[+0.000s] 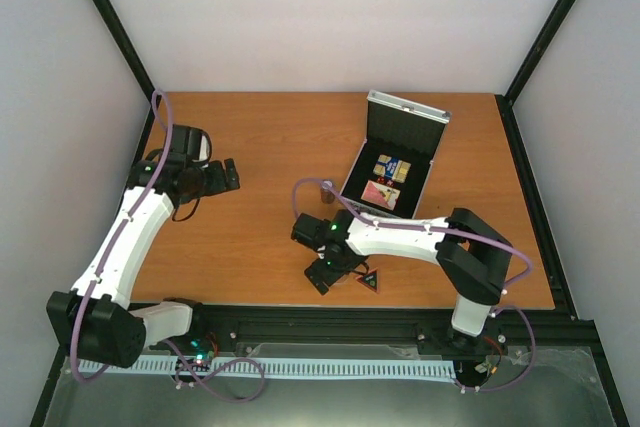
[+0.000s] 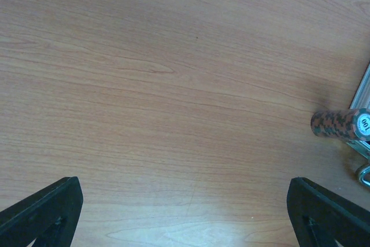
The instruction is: Pack up texas hold em set
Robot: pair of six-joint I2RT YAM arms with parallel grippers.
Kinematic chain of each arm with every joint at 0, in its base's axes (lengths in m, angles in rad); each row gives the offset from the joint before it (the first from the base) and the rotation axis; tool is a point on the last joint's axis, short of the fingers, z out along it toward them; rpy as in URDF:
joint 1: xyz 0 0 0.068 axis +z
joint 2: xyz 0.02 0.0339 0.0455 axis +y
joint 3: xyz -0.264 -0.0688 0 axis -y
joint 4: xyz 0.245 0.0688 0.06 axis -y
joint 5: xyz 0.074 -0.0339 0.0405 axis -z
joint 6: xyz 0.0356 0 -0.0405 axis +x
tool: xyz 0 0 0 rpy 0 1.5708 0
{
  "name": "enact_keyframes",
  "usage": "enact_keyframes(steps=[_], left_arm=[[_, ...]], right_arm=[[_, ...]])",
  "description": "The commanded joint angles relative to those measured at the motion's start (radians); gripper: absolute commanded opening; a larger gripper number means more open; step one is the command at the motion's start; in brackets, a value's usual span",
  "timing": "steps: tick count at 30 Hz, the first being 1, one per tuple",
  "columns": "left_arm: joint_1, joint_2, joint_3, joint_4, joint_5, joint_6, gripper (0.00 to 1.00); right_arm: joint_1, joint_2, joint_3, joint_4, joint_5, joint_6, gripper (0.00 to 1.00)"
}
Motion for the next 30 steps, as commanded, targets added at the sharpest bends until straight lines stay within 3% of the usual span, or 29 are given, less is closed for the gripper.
enact_keyframes(steps=[1,17,20,24,30], left_arm=[[-0.004,-0.030,-0.003,-0.012,-0.012,-0.004,1.00],[-0.005,-0.024,-0.003,-0.019,-0.029,-0.011,1.00],[-0.005,-0.020,-0.002,-0.018,-0.030,-0.011,1.00],[-0.005,-0.018,-0.010,-0.015,-0.032,-0.009,1.00],[-0.005,-0.012,-0.012,-0.007,-0.029,-0.007,1.00]], right_arm=[[-0.004,0.041,-0.013,0.036,-0.006,-0.035,1.00],[-0.073,0.090,-0.042,0.093,-0.075,-0.104,0.88],[-0.072,0.099,-0.043,0.097,-0.100,-0.100,0.81],[-0.072,0.097,-0.046,0.077,-0.097,-0.100,0.61],[-0.073,0.090,-0.025,0.044,-0.056,-0.100,0.42]])
